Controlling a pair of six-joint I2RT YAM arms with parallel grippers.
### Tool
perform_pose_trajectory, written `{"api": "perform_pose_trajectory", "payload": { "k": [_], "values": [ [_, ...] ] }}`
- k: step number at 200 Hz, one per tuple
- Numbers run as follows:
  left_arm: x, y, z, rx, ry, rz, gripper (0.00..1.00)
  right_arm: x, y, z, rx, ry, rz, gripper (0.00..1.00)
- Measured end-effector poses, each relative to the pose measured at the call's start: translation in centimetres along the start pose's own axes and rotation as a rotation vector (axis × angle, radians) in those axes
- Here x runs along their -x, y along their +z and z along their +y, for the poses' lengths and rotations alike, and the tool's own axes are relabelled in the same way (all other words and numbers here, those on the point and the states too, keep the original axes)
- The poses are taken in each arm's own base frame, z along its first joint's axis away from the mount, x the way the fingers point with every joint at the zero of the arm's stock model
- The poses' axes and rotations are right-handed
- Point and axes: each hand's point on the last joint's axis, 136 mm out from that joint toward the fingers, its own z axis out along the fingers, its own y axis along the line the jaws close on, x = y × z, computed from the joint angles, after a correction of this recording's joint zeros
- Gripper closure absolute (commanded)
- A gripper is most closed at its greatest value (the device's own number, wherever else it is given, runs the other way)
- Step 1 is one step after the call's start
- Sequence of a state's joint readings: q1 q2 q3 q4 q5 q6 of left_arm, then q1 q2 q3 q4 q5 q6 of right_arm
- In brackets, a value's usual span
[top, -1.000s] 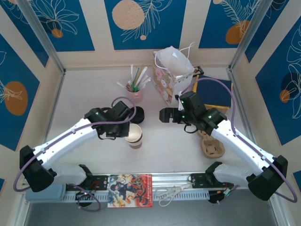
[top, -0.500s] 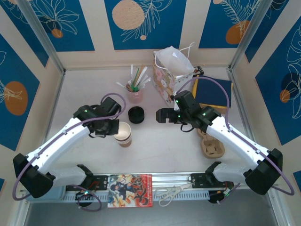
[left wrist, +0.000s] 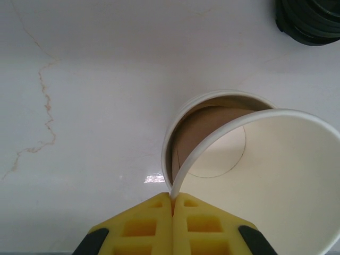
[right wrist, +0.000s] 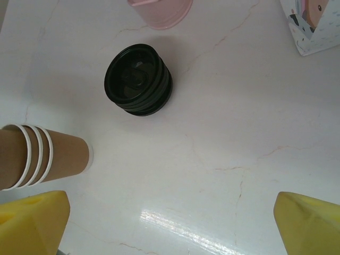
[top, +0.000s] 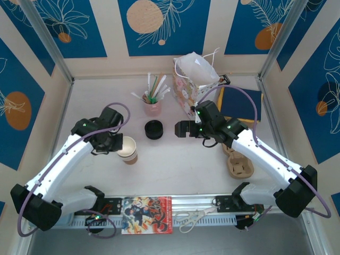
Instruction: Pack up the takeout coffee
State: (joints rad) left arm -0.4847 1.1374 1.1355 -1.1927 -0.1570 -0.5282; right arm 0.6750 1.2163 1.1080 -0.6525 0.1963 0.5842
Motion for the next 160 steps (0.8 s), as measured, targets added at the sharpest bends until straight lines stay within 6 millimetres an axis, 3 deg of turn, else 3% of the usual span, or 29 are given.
{"api": "perform_pose_trajectory", "payload": {
  "k": [33, 120, 160],
  "values": [
    [0.3, -1.0, -0.1, -0.013, 0.001, -0.010, 1.00, 0.2, -0.1, 0.1, 0.003, -0.004, -0.004, 0.01],
    [3.5, -7.3, -1.0, -0.080, -0.012, -0.135, 1.00, 0.3, -0.1, 0.0, -0.003, -0.007, -0.009, 0.01],
    [4.6, -8.3, -1.9, -0.098, -0.004, -0.153, 1.00, 0.7, -0.9, -0.1, 0.000, -0.001, -0.034, 0.01]
  ]
}}
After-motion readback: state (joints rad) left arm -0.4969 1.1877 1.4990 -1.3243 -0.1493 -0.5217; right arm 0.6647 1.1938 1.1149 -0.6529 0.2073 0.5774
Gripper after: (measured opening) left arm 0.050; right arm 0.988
